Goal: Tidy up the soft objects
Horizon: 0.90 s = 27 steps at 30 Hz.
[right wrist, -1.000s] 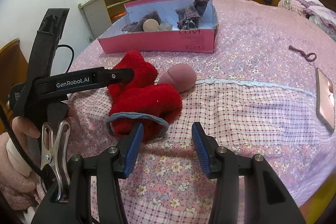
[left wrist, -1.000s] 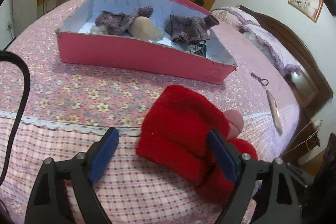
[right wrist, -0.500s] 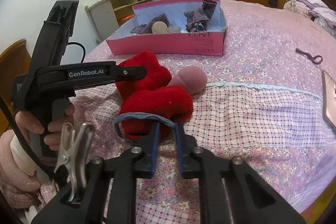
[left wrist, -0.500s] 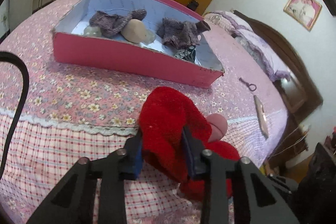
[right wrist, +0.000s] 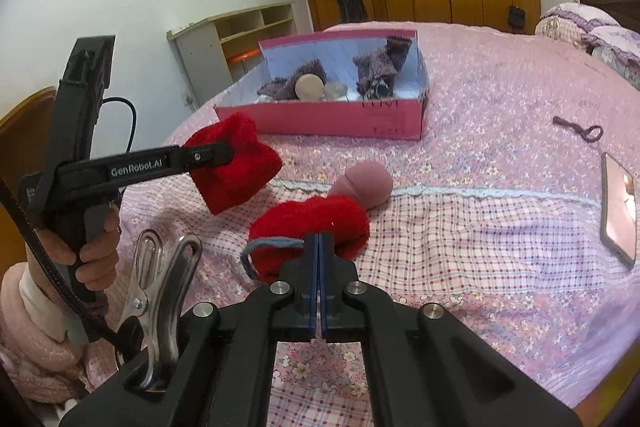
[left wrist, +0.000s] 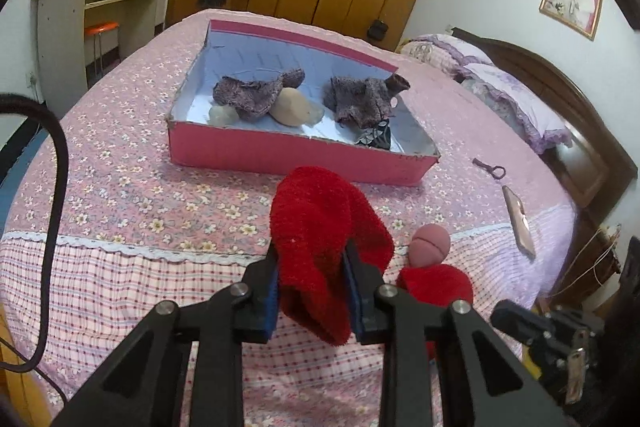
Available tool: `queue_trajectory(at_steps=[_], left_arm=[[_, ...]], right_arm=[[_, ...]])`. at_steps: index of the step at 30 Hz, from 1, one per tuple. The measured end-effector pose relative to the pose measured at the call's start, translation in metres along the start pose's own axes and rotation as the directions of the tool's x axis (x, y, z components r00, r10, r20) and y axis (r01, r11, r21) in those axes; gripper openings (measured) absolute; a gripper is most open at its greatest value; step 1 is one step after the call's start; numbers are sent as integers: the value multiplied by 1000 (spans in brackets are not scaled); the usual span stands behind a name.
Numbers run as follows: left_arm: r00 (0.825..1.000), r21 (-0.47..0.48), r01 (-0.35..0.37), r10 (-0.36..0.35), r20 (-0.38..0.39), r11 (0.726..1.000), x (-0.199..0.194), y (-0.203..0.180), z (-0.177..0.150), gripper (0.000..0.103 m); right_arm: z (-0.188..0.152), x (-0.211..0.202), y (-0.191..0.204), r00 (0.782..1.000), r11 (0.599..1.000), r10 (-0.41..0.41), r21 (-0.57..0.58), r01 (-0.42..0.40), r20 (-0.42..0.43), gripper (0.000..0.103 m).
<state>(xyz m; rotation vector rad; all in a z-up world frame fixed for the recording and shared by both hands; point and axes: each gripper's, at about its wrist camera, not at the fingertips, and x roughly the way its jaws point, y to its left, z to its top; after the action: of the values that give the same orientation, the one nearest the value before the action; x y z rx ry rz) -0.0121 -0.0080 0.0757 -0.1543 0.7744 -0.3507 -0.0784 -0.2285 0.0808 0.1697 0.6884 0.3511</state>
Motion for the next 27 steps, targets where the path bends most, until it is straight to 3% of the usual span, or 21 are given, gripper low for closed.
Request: queue_trajectory(at_steps=[6, 9, 12, 22, 27], left_arm=[[998, 11, -37, 37, -41, 999, 7, 6, -12, 29], [998, 6, -40, 40, -46, 999, 9, 8, -15, 30], [998, 10, -39, 40, -44, 999, 10, 8, -16, 30], [998, 8, -37, 38, -47, 999, 12, 10, -18, 32], [998, 9, -39, 39, -45, 999, 13, 11, -19, 32]], right_arm=[[-3, -1, 1, 1000, 1000, -3, -9, 2, -29, 2], [-6, 1, 2, 999, 999, -39, -24, 38, -36, 15], [-5, 4, 7, 998, 997, -48, -58, 46, -38, 16], [-2, 28, 40, 995, 959, -96, -270, 85, -31, 18], [4, 32, 42, 992, 946, -121, -306, 111, -16, 31]])
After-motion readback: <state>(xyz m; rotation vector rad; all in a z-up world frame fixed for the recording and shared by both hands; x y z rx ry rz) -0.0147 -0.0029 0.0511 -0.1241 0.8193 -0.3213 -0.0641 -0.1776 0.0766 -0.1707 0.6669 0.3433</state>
